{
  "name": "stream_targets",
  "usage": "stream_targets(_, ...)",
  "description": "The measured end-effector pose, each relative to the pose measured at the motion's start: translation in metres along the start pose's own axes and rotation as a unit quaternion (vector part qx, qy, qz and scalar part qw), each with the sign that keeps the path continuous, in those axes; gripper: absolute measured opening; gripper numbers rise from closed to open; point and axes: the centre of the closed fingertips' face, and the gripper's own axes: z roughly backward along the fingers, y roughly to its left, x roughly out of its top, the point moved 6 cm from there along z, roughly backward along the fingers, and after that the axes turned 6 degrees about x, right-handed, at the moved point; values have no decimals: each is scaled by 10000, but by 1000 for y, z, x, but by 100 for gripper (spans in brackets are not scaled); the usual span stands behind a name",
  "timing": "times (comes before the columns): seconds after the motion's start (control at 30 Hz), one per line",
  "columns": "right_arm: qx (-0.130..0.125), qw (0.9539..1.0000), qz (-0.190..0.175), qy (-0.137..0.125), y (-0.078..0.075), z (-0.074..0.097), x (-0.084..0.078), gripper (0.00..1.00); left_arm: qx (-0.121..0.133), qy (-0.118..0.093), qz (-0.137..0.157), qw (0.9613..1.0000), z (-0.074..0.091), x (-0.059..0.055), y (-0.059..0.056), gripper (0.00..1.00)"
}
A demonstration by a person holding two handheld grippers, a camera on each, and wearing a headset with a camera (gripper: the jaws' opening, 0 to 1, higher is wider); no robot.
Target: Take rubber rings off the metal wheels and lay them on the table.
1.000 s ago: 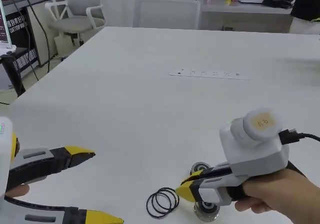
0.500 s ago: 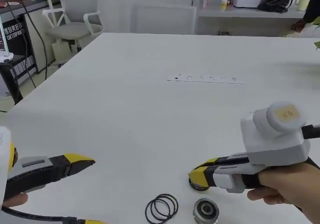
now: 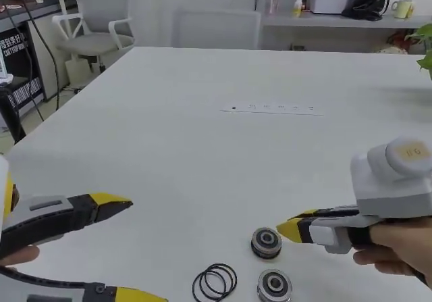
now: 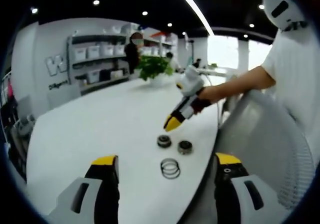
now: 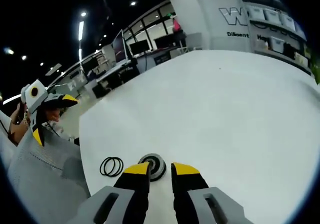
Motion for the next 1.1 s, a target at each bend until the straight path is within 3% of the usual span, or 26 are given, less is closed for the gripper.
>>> stream_targets(0.1,-37,9999,72,111,-1,0,-3,15,-39,41,-173,9998,-3,14,-1,78)
stream_targets(0.23,13,9997,31,225,-2,0,-8,17,-169,-115,-454,9988,-8,40,-4,77)
stream_targets(0.4,97,9991,206,360,1,0,-10,17,-237,-204,-873,9957,-18,62,-3,75)
stream_targets(0.6,77,9966,641,506,5,-2,-11,17,-564,-366,-1198,9905,-44,86,-7,70)
stream_targets(0.8,93,9946,809,647,4,-4,-15,17,-827,-458,-1290,9871,-68,97,-10,67)
stream_targets(1.1,168,9938,872,663,5,-7,-17,18,-973,-325,-1507,9832,-93,94,-11,55)
